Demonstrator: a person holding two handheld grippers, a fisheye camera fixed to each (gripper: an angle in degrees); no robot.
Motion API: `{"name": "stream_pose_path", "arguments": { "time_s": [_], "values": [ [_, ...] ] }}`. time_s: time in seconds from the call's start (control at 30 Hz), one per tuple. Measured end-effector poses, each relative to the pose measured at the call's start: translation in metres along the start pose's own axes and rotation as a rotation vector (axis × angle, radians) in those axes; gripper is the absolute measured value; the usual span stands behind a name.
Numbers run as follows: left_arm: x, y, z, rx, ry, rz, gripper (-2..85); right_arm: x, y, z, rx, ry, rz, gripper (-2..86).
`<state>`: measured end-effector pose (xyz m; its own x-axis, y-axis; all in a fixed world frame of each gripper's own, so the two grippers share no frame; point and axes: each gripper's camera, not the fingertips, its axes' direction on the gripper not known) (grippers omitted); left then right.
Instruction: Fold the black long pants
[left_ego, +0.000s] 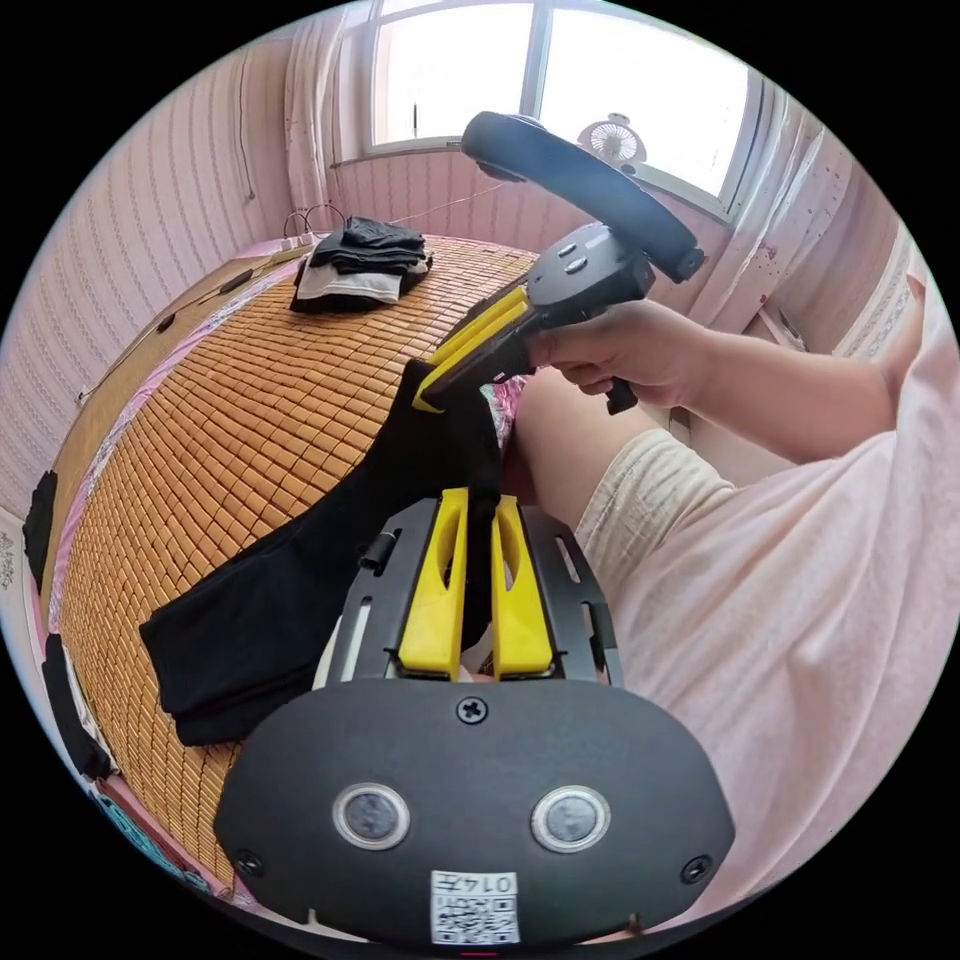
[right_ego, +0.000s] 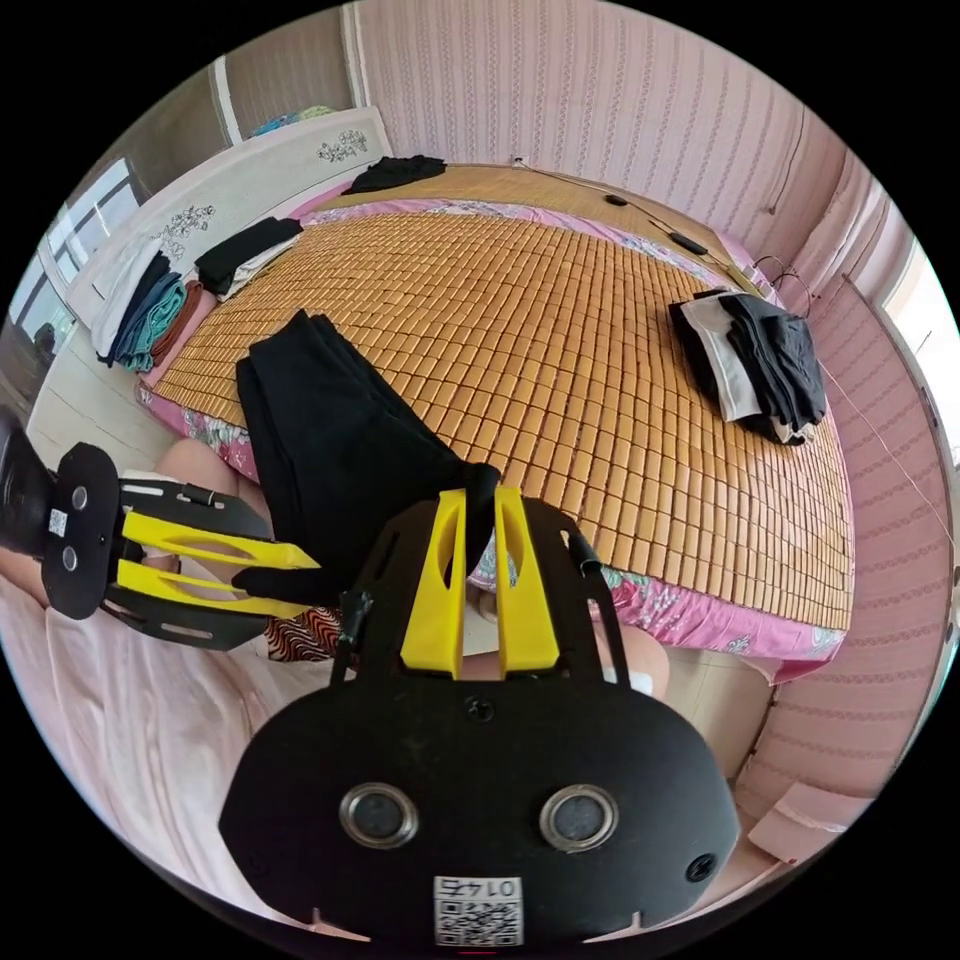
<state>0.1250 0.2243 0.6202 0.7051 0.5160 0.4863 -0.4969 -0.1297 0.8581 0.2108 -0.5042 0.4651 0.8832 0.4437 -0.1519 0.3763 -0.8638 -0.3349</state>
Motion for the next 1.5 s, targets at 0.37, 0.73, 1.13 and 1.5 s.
{"name": "stream_pose_path", "arguments": {
  "time_s": [0.37,0.73,1.13,1.5],
  "values": [
    [-0.039,-0.069,-0.018,0.245,0.075,0.086,3.6,0.062,-0.016,-0.083,0.160,0.142,0.076,4.6],
    [-0.173,0.062,-0.032,0.203,-0.035,-0.508,5.1,-0.027,-0.113,-0.016,0.116,-0.183,-0.086,6.6],
    [-0.270,0.083,0.015,0.072,0.060,-0.646,15.7,-0.014,-0.050,0.028,-0.166,0.107,0.068,18.1],
    [-0.334,0.074,0.082,-0.093,0.184,-0.715,18.6,0.043,-0.055,0.056,-0.259,-0.141,0.353,23.3]
  ]
}}
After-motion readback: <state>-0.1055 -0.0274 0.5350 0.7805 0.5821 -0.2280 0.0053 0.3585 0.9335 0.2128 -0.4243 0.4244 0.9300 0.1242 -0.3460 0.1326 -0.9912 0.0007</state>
